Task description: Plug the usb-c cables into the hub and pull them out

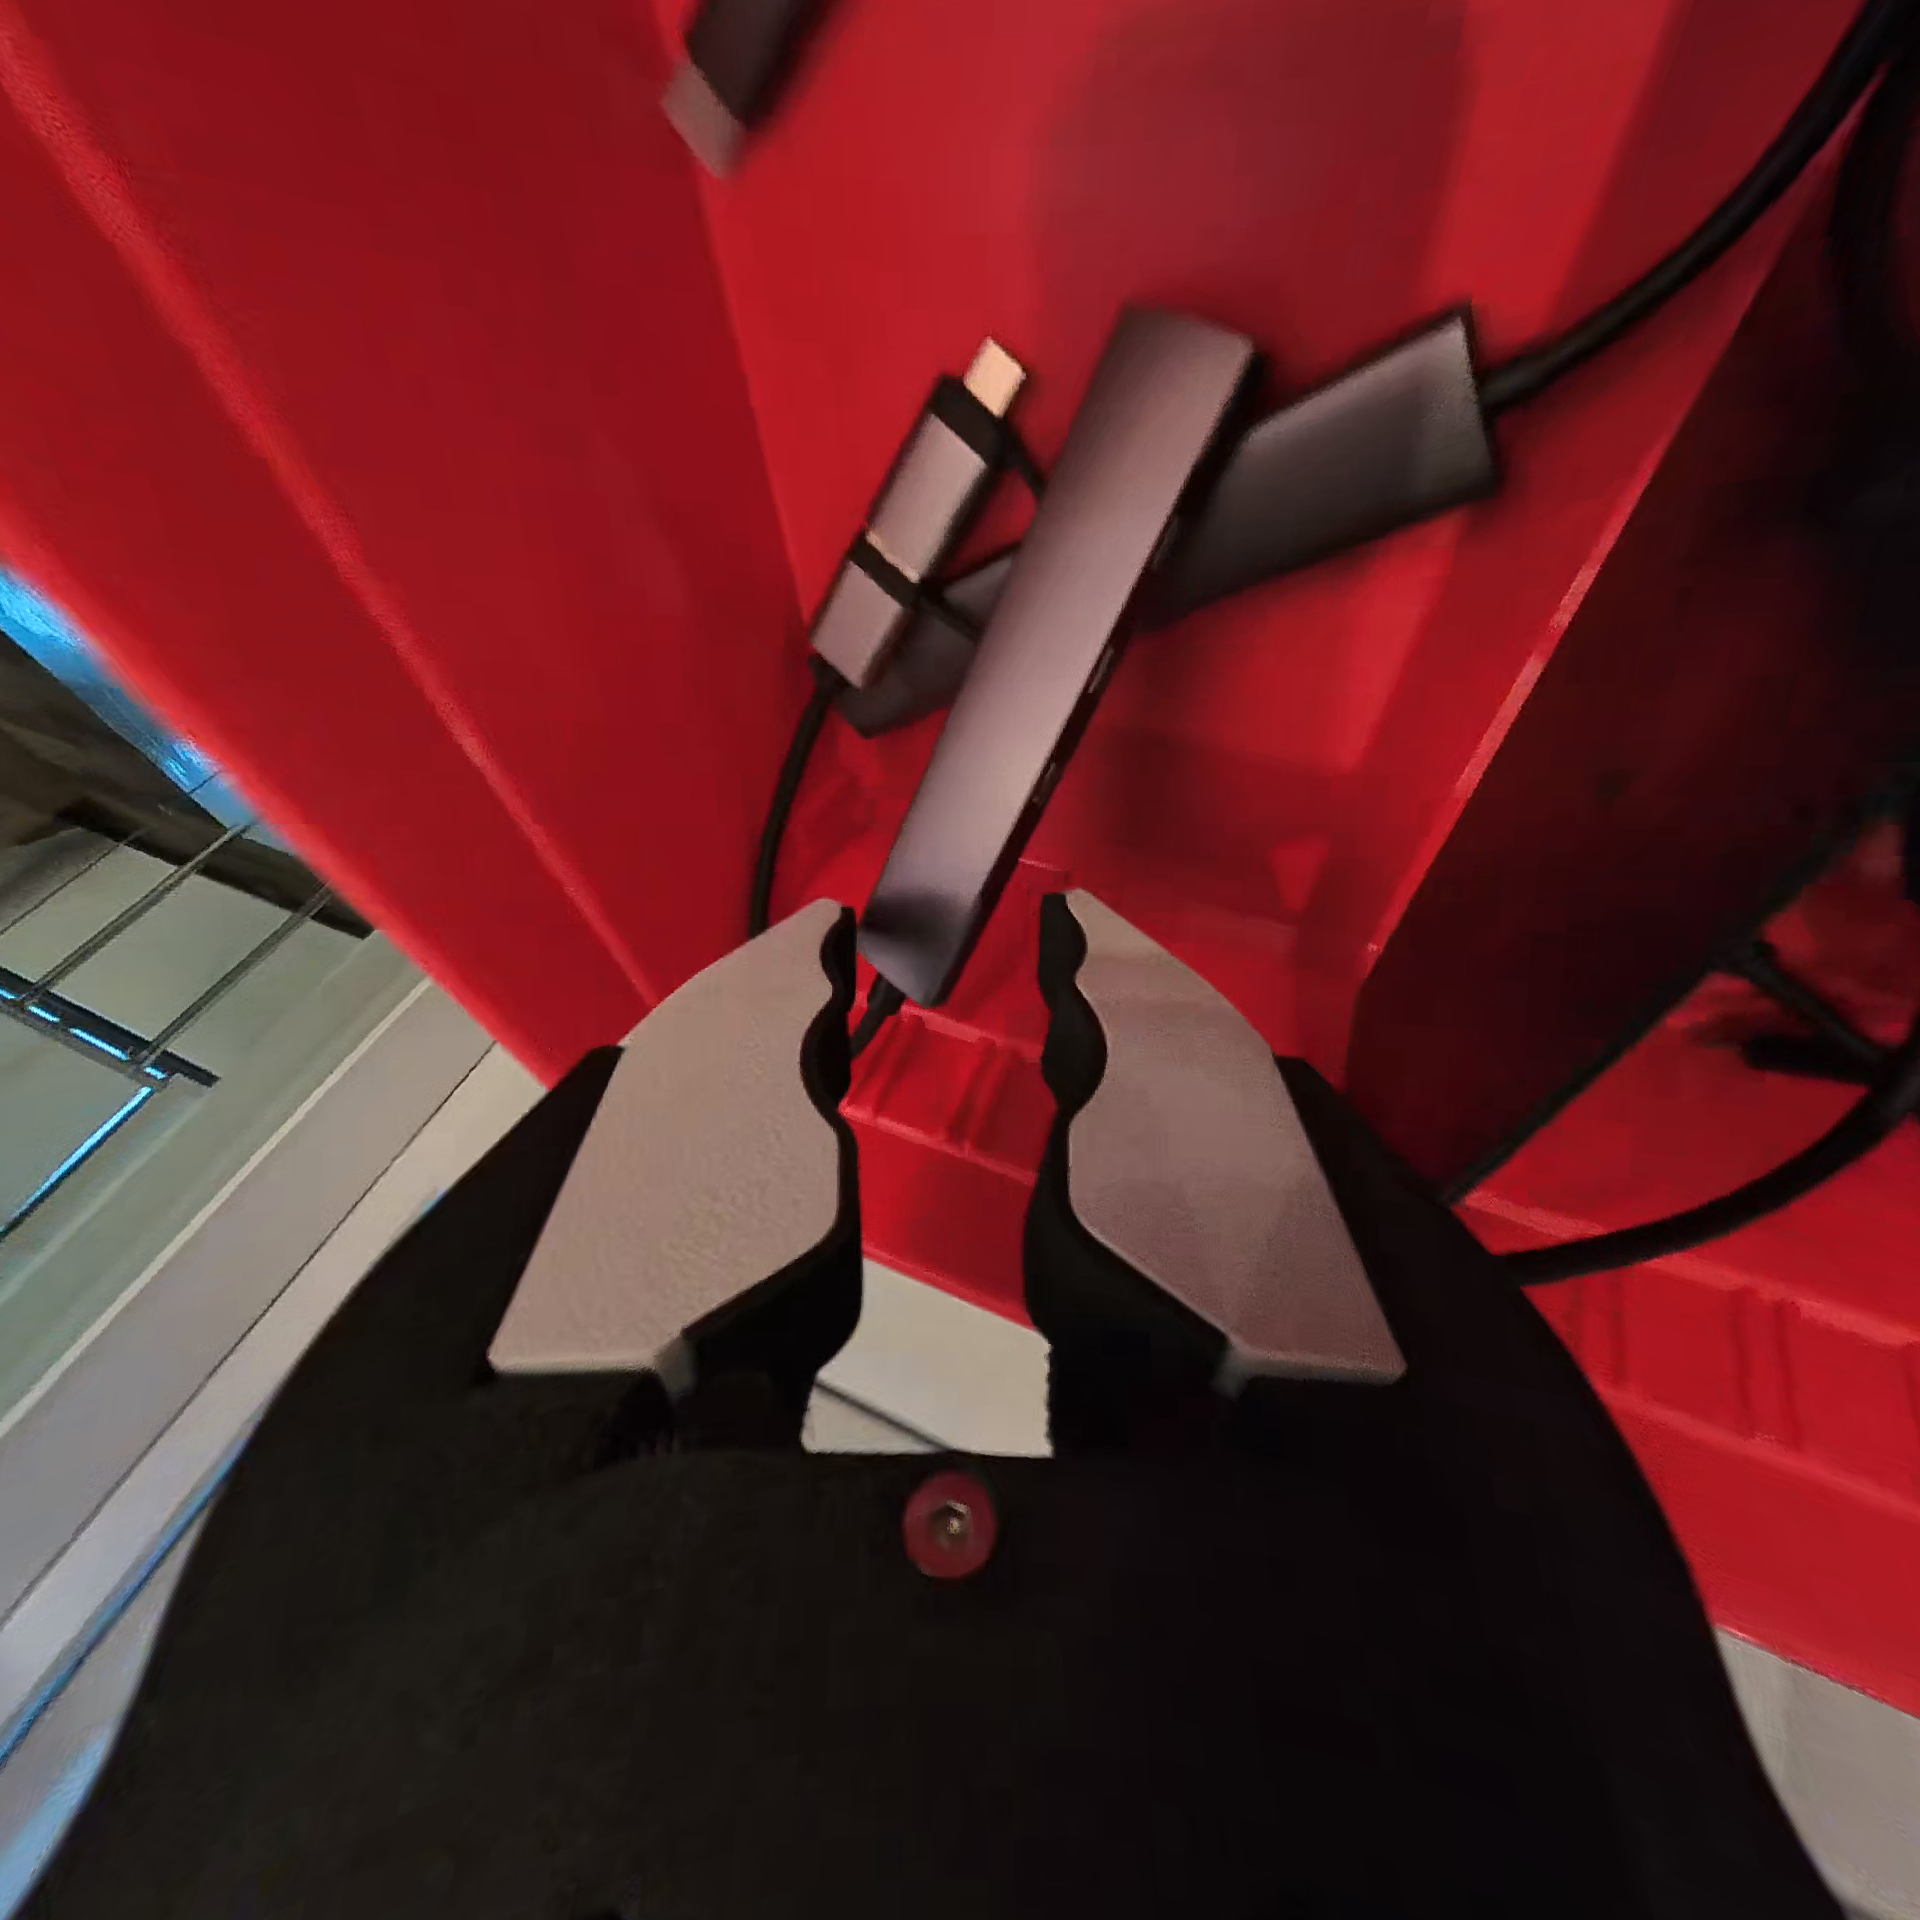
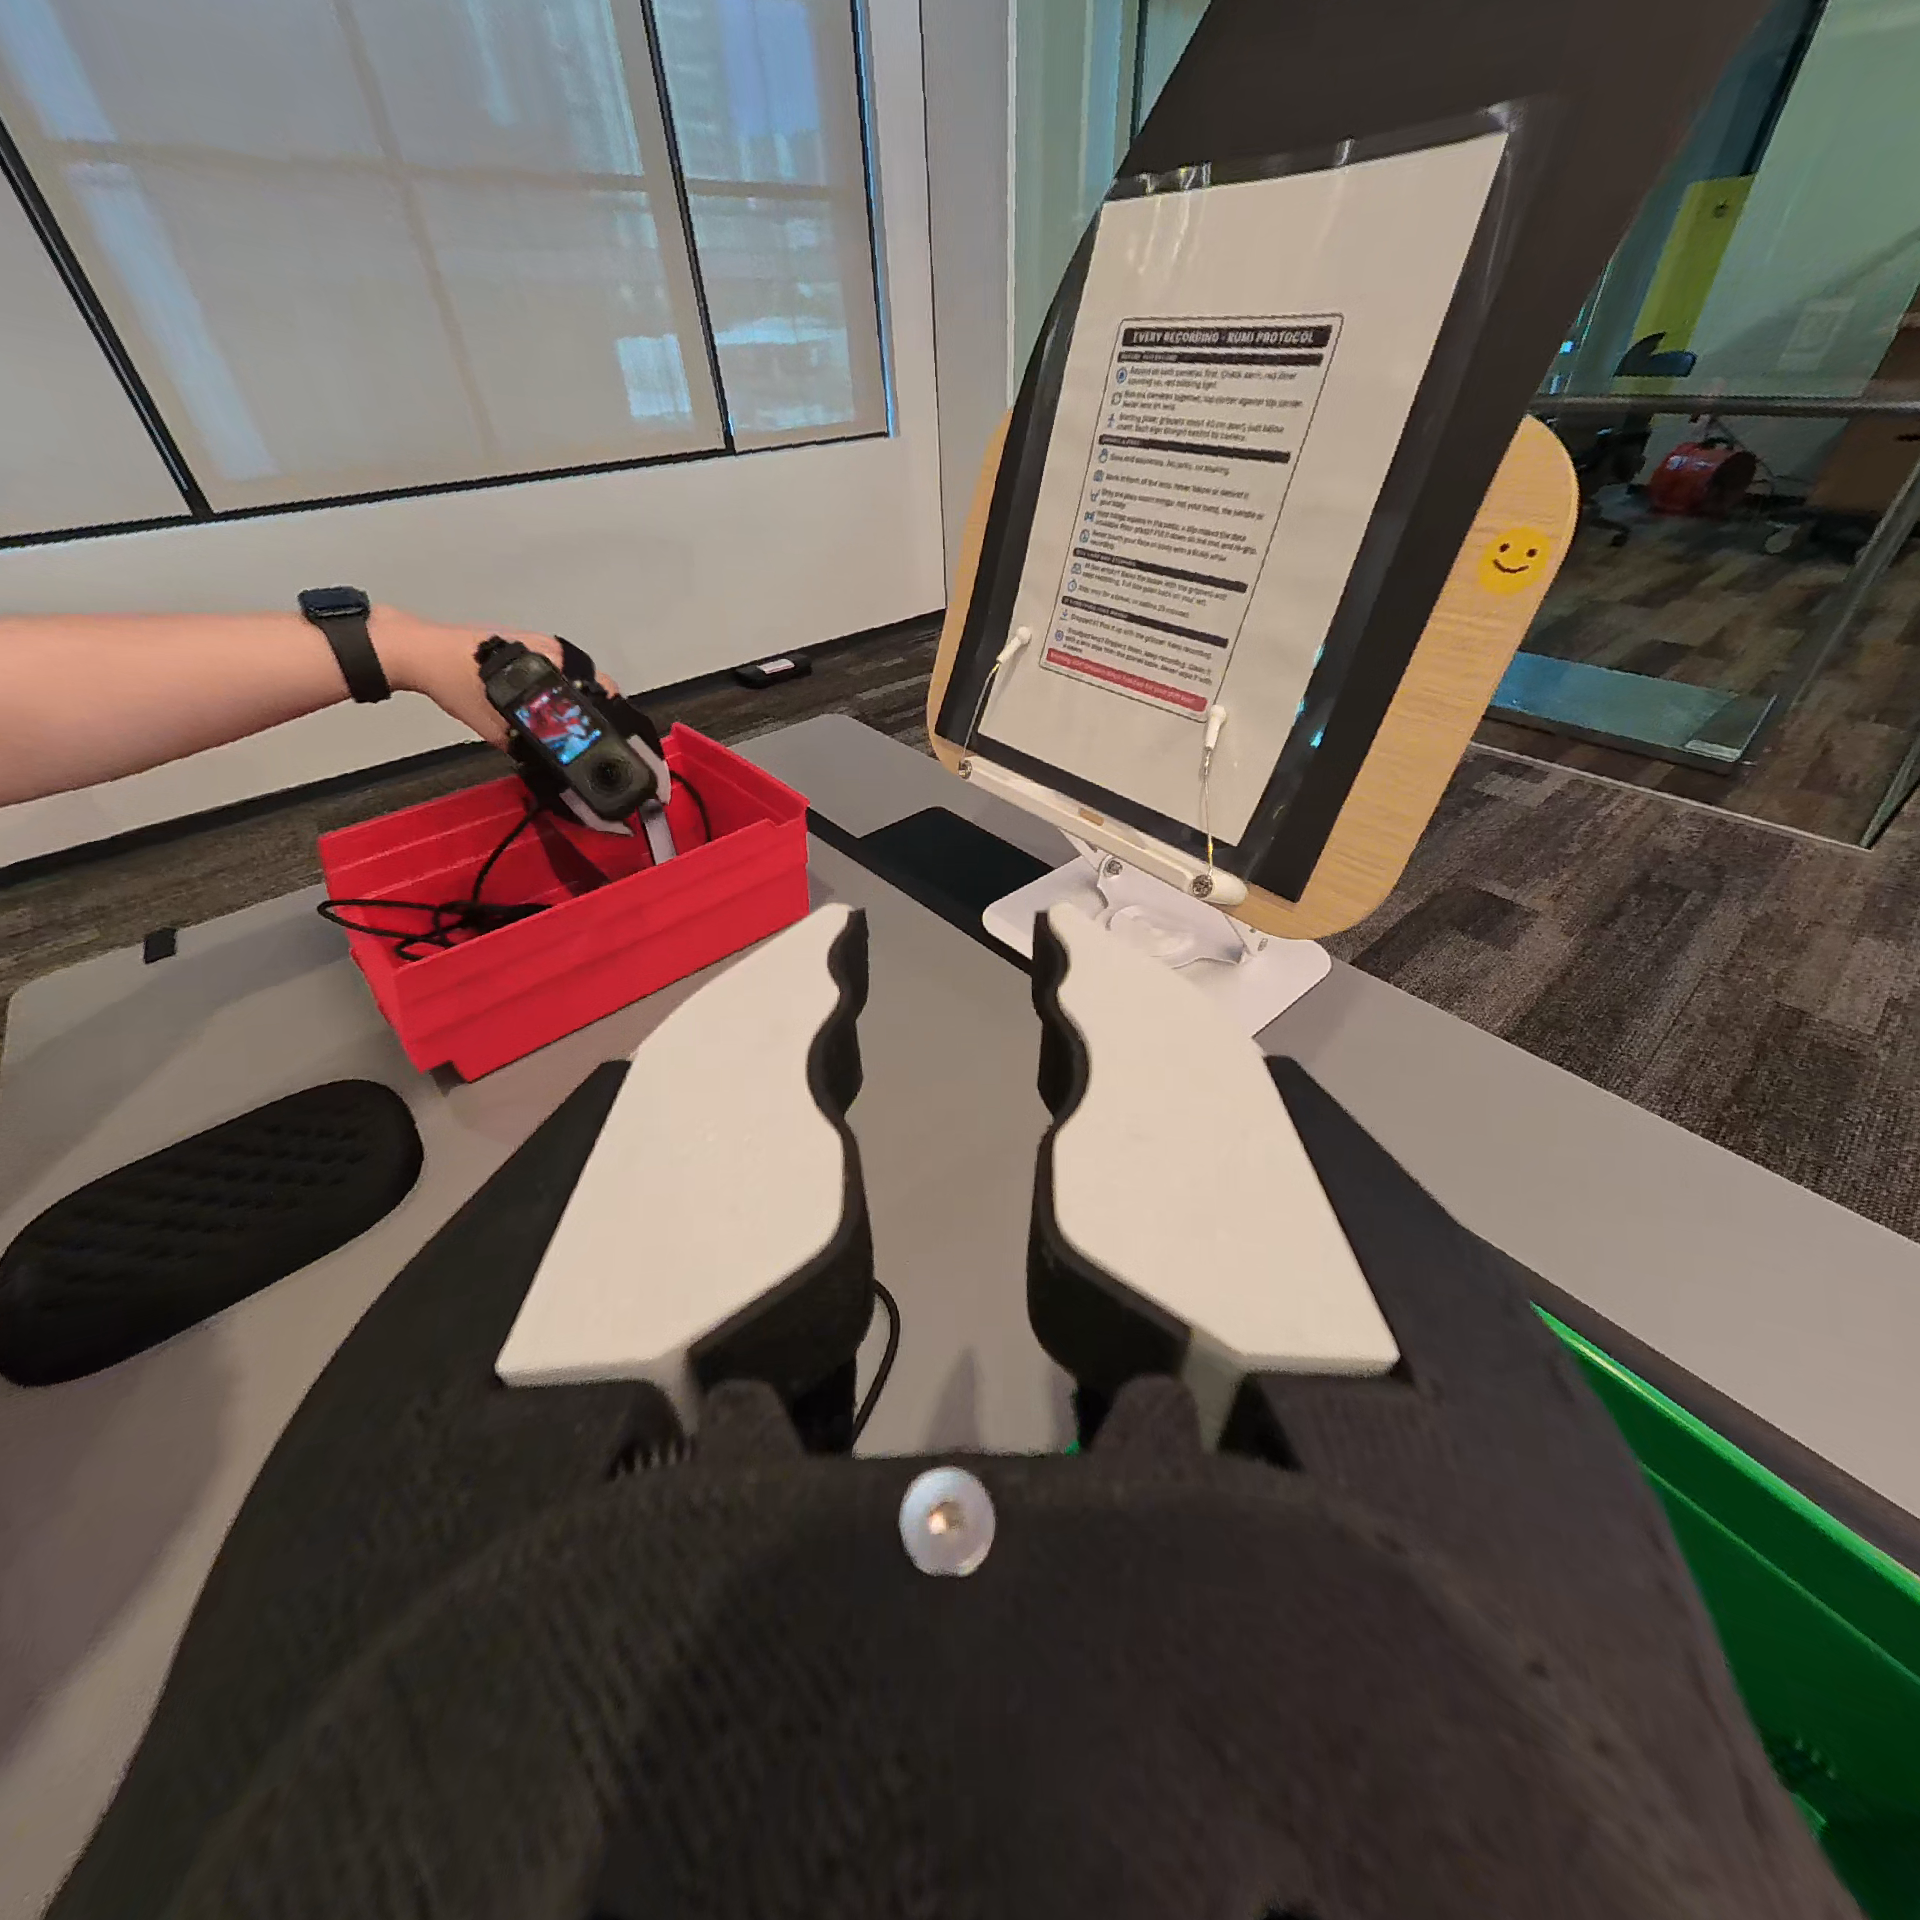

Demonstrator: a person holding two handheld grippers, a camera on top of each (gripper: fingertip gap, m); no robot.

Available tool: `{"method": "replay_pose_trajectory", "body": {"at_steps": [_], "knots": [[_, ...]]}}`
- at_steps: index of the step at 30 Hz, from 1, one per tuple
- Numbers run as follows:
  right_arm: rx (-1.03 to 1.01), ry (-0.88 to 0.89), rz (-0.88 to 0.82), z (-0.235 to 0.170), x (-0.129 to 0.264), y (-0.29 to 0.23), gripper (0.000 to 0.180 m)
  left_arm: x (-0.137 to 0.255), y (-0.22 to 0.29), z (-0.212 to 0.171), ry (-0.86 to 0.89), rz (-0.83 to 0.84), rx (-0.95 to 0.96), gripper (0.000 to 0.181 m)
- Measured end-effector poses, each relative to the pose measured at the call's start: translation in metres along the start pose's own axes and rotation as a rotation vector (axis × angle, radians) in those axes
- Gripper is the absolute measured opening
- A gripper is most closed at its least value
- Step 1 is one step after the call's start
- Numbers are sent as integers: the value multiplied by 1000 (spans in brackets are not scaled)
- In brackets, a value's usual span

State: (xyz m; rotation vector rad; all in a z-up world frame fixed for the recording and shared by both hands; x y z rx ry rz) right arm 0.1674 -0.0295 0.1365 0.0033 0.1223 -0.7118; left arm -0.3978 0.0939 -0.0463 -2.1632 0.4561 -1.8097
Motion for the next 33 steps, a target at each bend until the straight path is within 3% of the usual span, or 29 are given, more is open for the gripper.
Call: {"method": "replay_pose_trajectory", "body": {"at_steps": [6, 8, 15, 23, 25, 33], "knots": [[-14, 0, 7, -1, 0, 3, 31, -20, 3, 6, -77, -16, -121, 36], [-17, 10, 8, 0, 2, 3, 31, -23, 2, 9, -78, -3, -134, 24], [-29, 45, 4, 4, 11, 8, 31, -12, 0, 11, -137, 49, -179, 22], [-42, 104, 11, 12, 24, 9, 31, 58, -23, 7, -250, 122, -73, 19], [-41, 124, 14, 15, 28, 9, 31, 81, -27, 11, -213, 134, -16, 9], [-62, 208, 9, 26, 50, 11, 30, 187, -32, 46, -45, 353, 103, 9]]}}
Point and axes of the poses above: each gripper's, where its closed fingertips meet, x back along the fingers, z out of its top, y = z × x across the jaws, the point moved 7 cm from there along x, back along the fingers, and after that the axes turned 11 degrees about y, right-handed, at the moved point
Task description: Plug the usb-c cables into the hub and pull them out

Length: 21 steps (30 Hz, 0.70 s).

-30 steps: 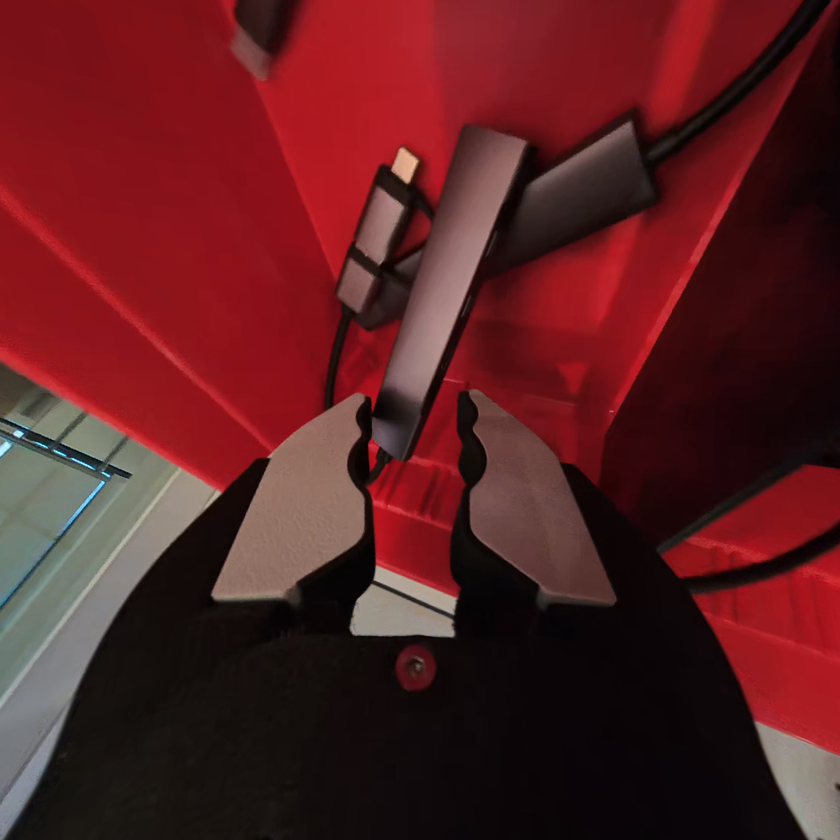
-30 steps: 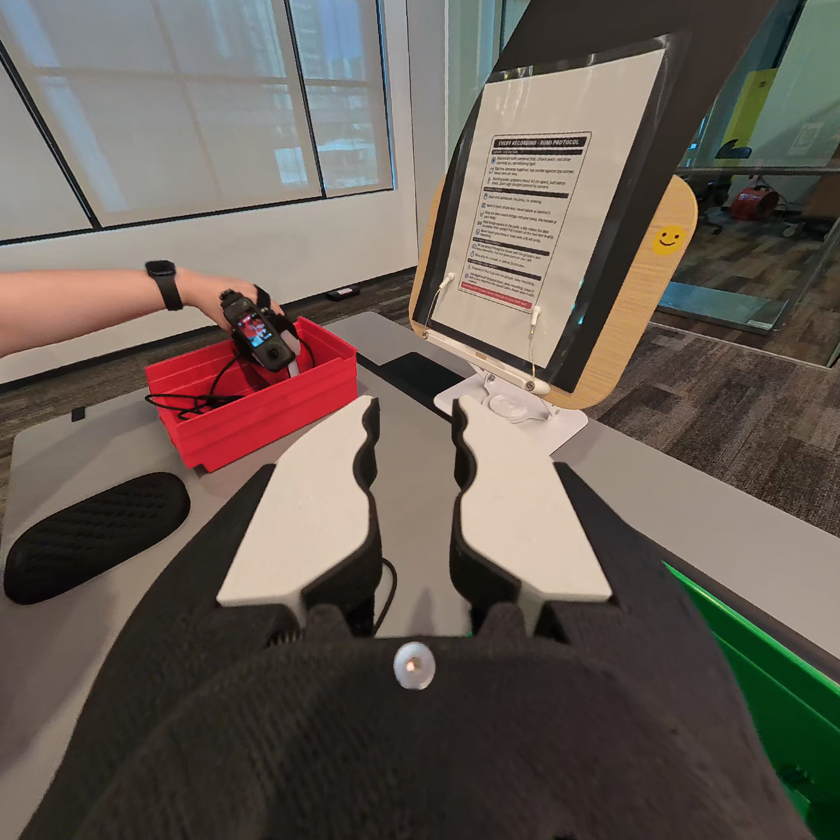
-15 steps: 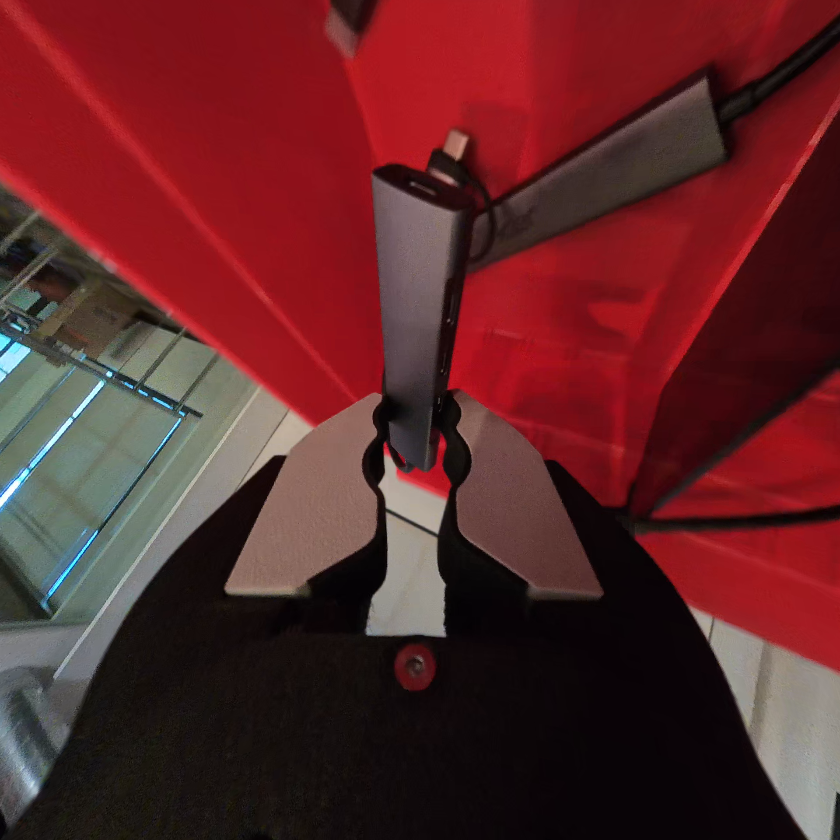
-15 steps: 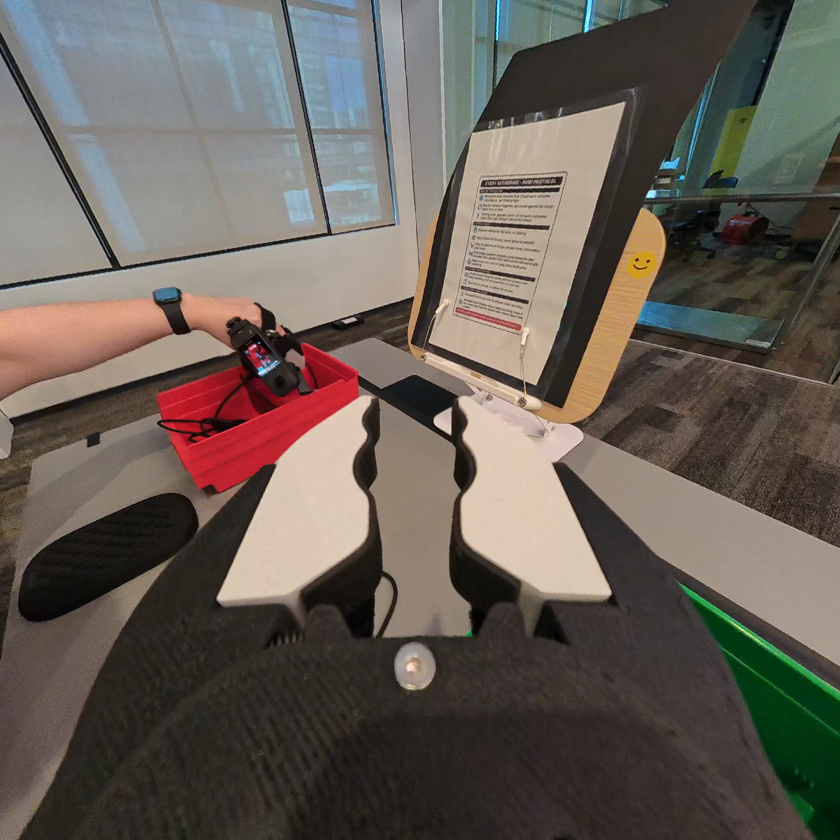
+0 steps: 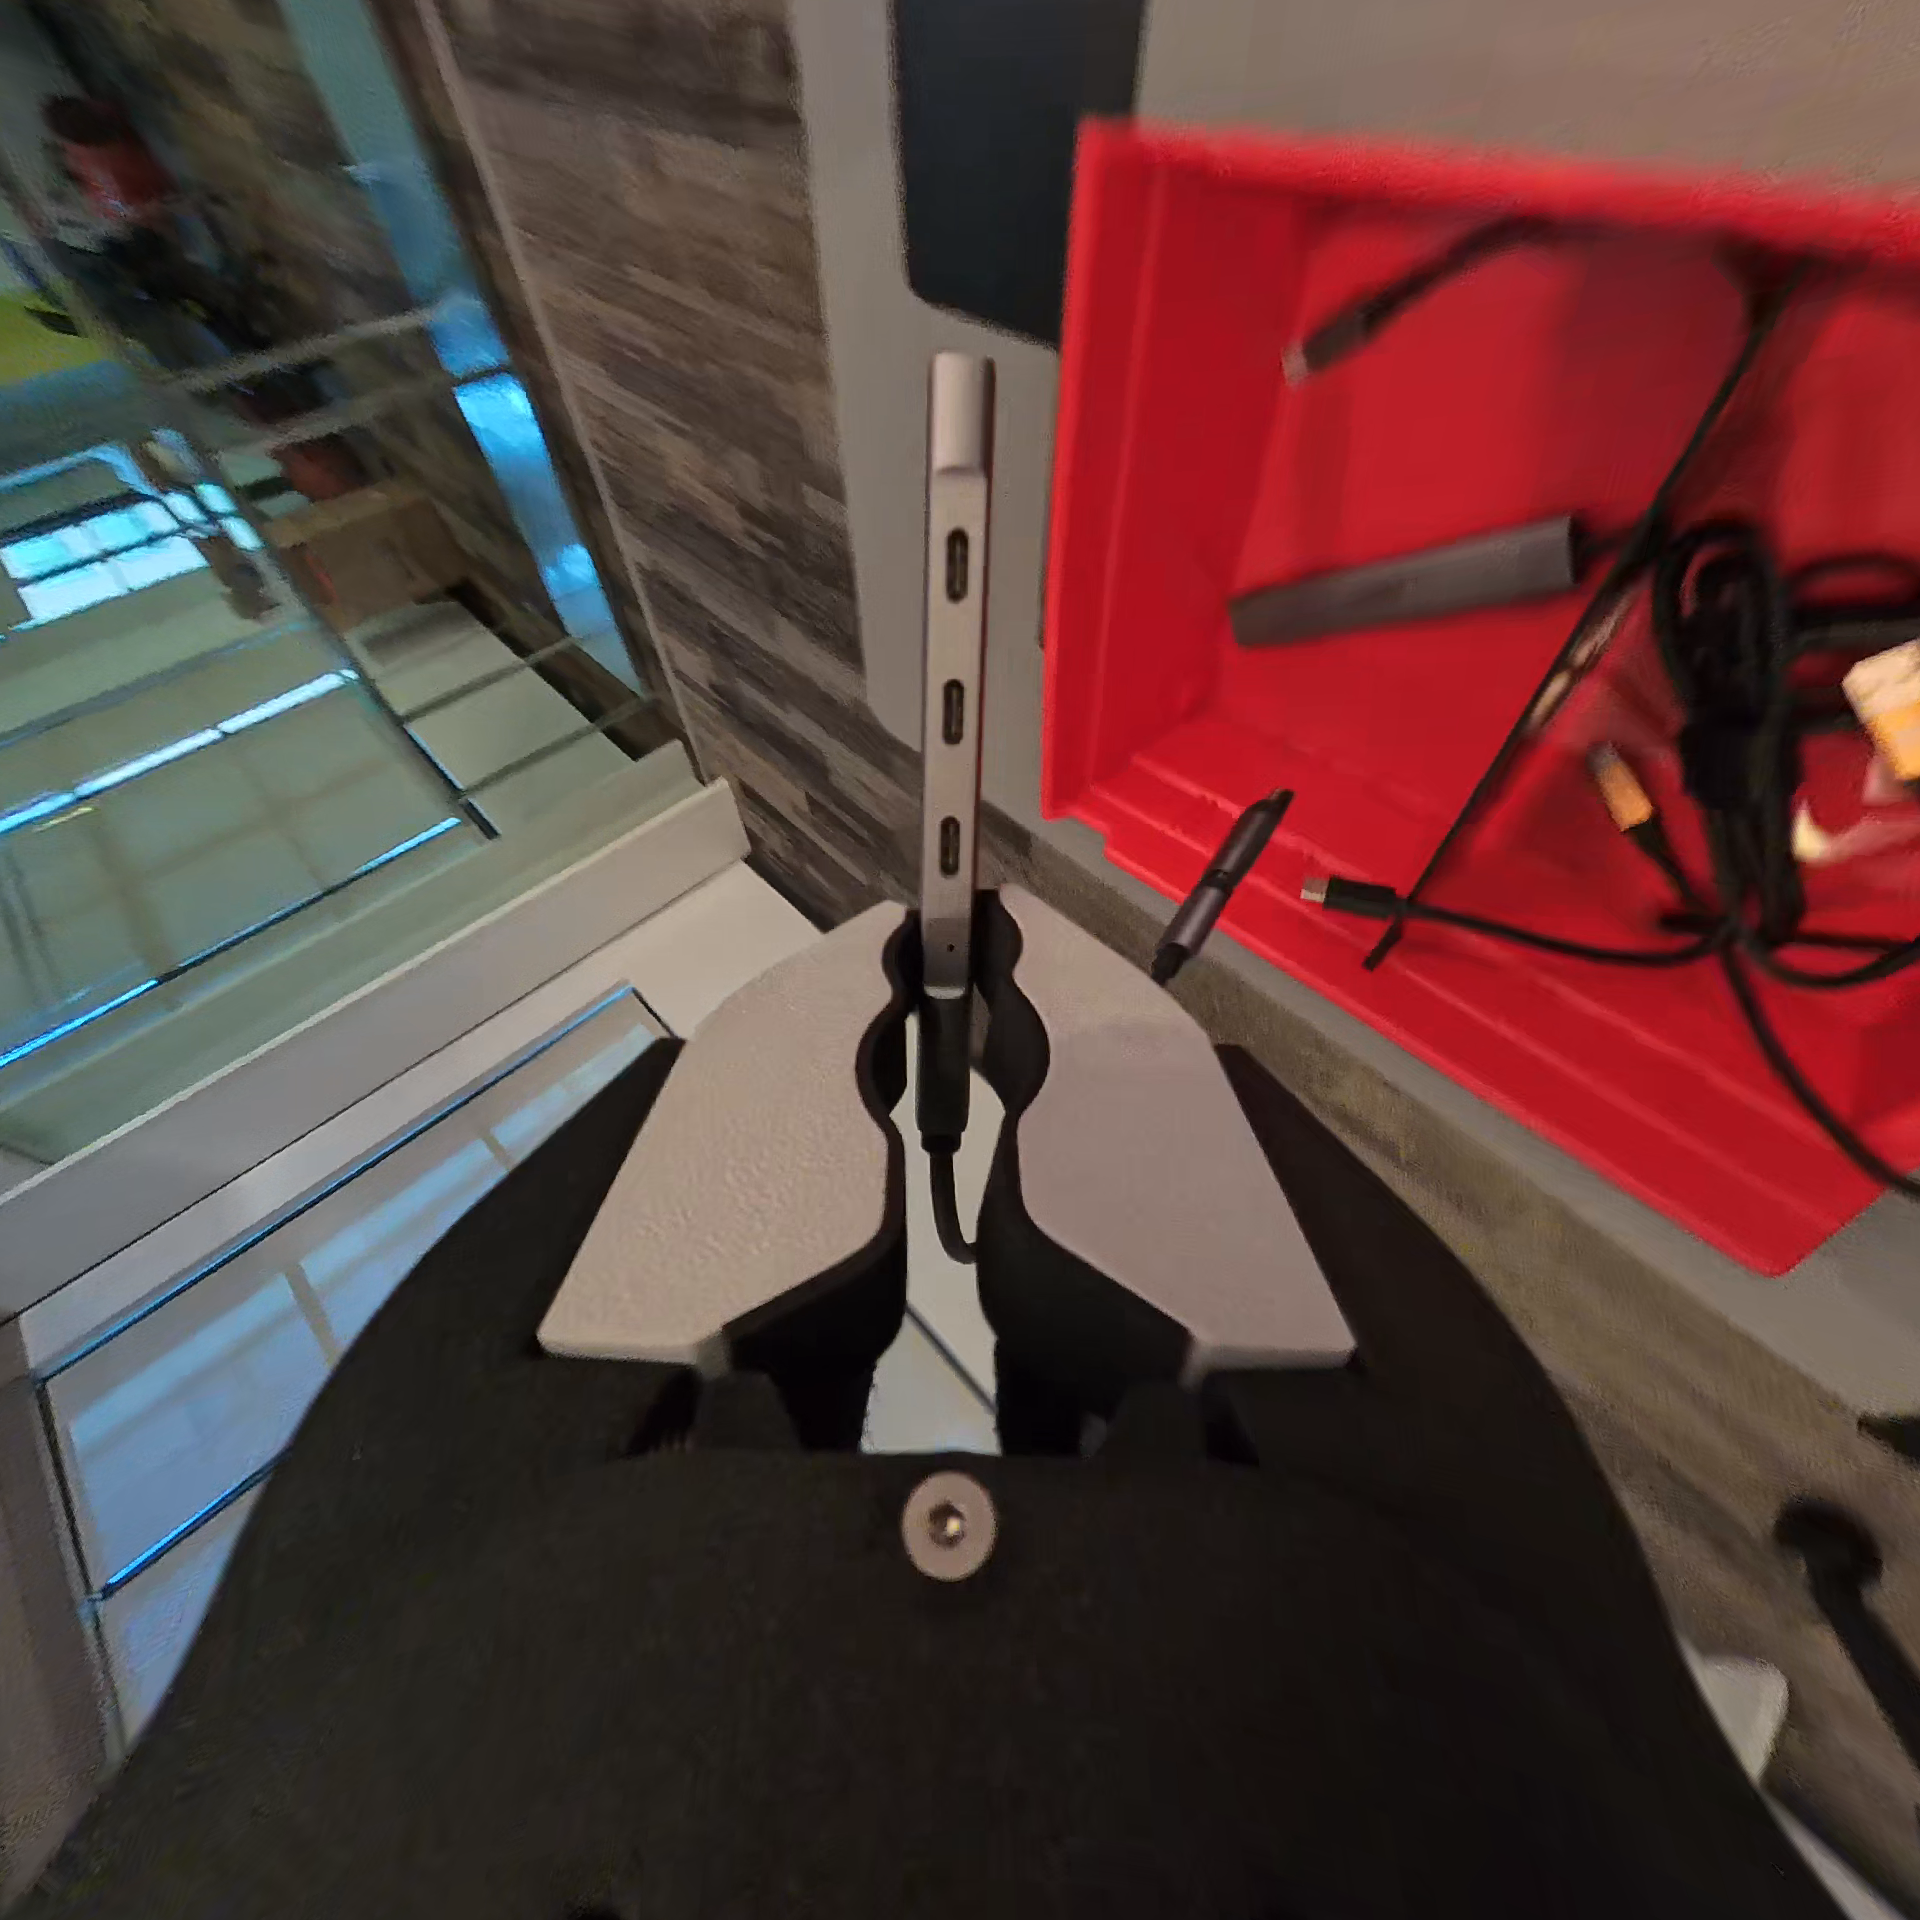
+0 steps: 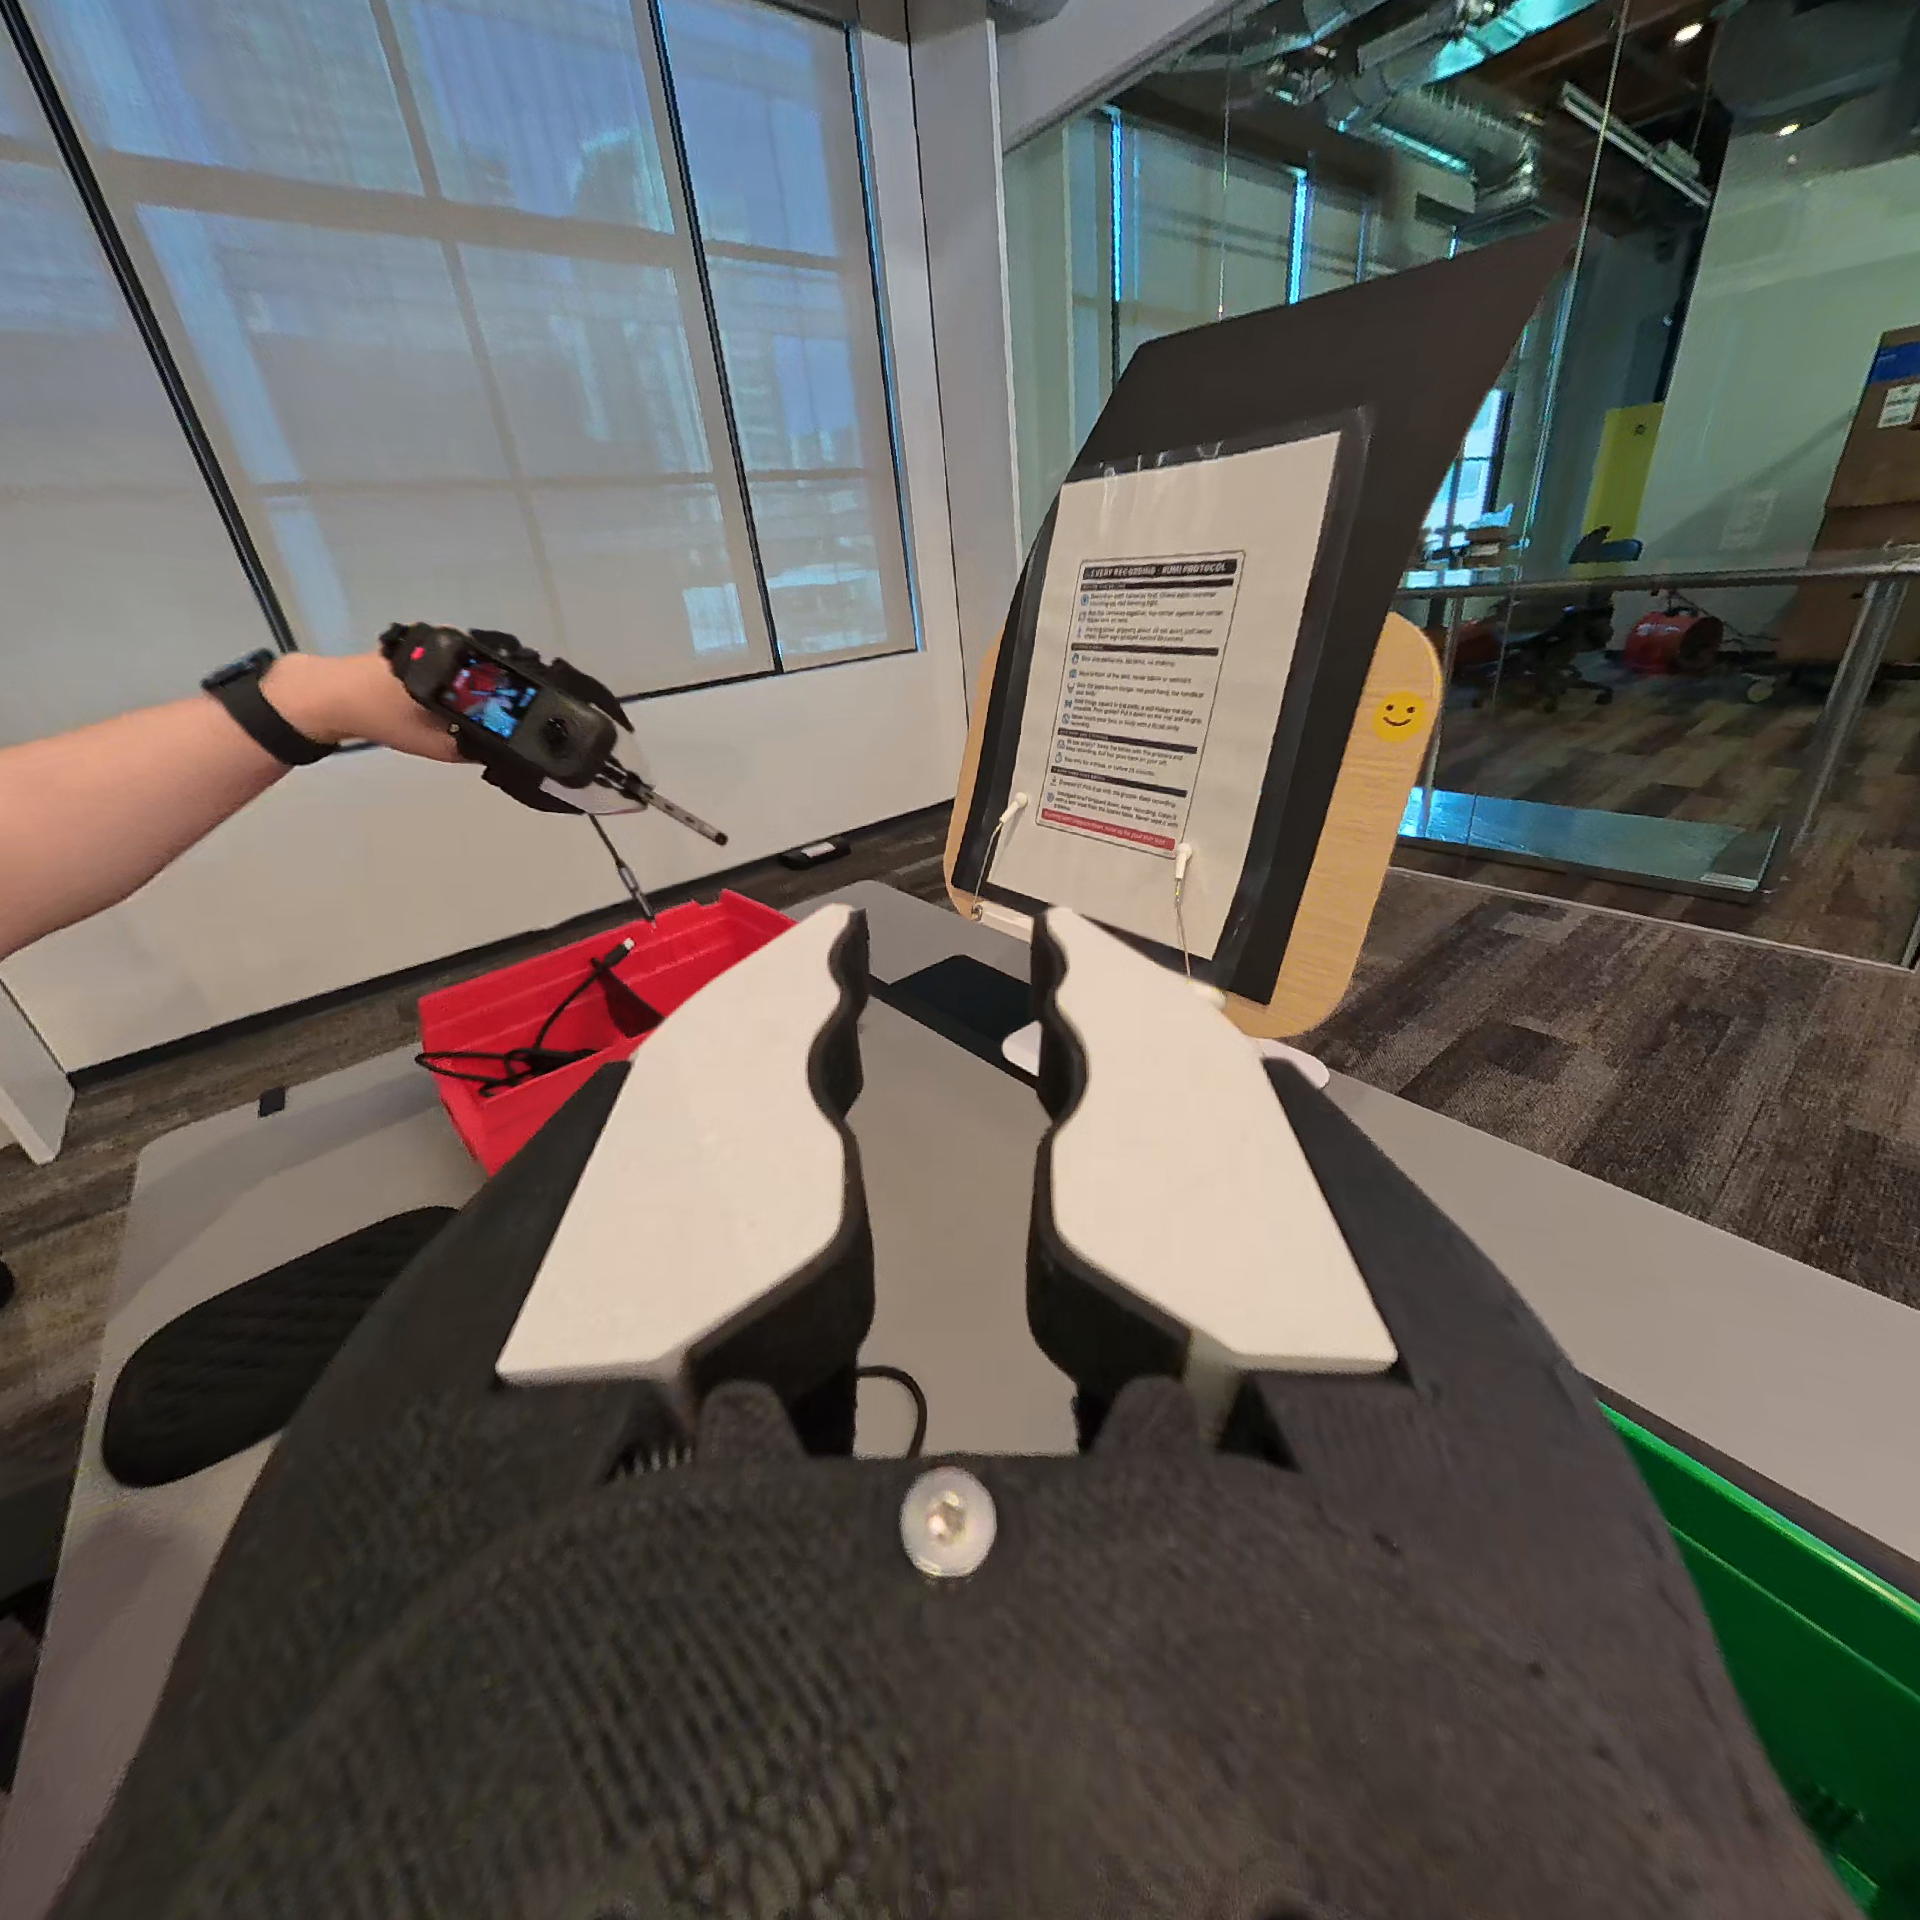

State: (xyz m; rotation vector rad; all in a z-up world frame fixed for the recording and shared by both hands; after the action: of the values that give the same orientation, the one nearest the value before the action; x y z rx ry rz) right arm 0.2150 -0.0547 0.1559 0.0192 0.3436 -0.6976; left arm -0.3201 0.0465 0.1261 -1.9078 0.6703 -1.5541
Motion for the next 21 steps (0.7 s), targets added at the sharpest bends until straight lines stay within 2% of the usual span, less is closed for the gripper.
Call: {"method": "replay_pose_trajectory", "body": {"at_steps": [5, 9, 14, 18, 21], "knots": [[-13, 45, -3, 7, 9, 0, 29, 69, 4, 67, 215, 159, 142, 9], [-5, 43, -7, 8, 11, -2, 29, 82, 46, 132, 325, 212, 181, 9], [-8, 16, 4, 4, 8, -5, 29, 39, 104, 192, 382, 202, 144, 9], [-15, -33, 3, -3, 4, -4, 29, -6, 132, 204, 349, 88, 223, 9], [-5, -60, 5, -6, 1, -4, 29, -18, 153, 206, 341, 50, 254, 9]]}}
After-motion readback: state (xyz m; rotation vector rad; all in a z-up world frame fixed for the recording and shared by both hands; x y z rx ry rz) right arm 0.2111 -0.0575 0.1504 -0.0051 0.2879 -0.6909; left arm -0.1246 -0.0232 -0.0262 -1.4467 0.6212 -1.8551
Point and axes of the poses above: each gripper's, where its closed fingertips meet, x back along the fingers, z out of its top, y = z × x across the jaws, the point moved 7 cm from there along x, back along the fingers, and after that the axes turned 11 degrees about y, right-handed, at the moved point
